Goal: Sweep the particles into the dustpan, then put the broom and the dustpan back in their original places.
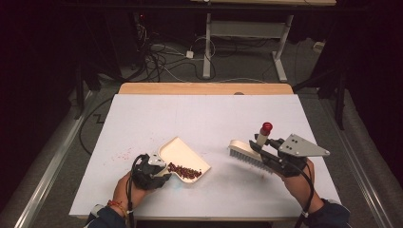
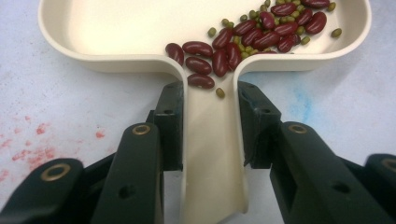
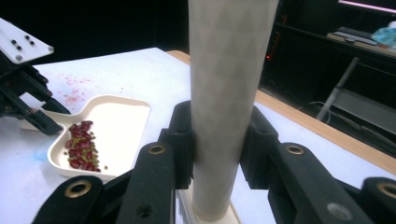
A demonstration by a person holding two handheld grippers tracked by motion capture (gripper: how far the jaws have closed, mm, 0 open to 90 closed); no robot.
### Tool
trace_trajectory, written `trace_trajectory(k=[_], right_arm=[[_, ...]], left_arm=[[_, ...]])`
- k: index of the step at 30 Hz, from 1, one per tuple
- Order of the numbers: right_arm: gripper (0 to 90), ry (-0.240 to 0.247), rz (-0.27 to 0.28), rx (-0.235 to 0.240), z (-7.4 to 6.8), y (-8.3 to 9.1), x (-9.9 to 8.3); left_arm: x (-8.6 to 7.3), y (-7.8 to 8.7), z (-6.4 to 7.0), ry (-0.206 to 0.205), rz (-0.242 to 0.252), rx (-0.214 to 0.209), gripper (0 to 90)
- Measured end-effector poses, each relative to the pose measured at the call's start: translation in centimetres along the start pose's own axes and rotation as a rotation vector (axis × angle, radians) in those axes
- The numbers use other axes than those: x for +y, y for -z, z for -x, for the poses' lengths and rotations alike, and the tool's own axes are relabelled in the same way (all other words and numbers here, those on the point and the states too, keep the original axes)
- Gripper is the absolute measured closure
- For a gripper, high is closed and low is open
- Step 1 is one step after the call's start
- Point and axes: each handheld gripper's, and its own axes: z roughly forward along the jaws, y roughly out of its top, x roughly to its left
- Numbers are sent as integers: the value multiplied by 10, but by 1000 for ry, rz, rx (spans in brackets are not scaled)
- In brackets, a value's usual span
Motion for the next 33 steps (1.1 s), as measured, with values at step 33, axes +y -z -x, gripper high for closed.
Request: trace_trajectory(k=[33], right_arm=[[700, -46, -114, 82, 34, 57, -19]], left_arm=[[-2, -3, -16, 82, 3, 58, 637]])
